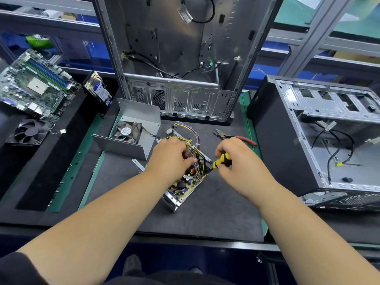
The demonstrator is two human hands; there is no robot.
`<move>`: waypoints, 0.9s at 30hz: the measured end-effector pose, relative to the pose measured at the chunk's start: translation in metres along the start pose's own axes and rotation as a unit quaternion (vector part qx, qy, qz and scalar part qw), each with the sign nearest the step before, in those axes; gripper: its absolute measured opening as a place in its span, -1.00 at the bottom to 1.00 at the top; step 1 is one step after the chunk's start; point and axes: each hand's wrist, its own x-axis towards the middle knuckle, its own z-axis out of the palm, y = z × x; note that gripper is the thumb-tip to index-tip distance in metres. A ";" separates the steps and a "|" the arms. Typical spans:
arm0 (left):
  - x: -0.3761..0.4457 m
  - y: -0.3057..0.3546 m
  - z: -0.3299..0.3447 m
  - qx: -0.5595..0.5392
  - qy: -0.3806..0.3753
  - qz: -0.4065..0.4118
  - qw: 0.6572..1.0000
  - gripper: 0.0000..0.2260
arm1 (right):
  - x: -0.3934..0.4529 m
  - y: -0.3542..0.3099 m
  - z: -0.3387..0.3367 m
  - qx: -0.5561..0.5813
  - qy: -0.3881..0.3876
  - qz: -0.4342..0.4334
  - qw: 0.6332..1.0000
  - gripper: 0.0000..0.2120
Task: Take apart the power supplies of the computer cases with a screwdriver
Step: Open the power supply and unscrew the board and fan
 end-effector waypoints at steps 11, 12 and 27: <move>-0.001 0.001 0.000 -0.018 0.010 0.008 1.000 -0.74 | -0.009 0.010 -0.013 0.036 0.048 0.002 0.998 -0.76; -0.003 0.000 -0.001 -0.030 0.010 0.006 0.999 -0.74 | -0.010 0.010 -0.017 0.050 0.056 -0.001 0.997 -0.76; -0.005 0.004 -0.071 -0.440 -0.101 -0.010 0.892 -0.87 | 0.017 -0.039 -0.057 0.321 0.156 0.019 0.934 -0.85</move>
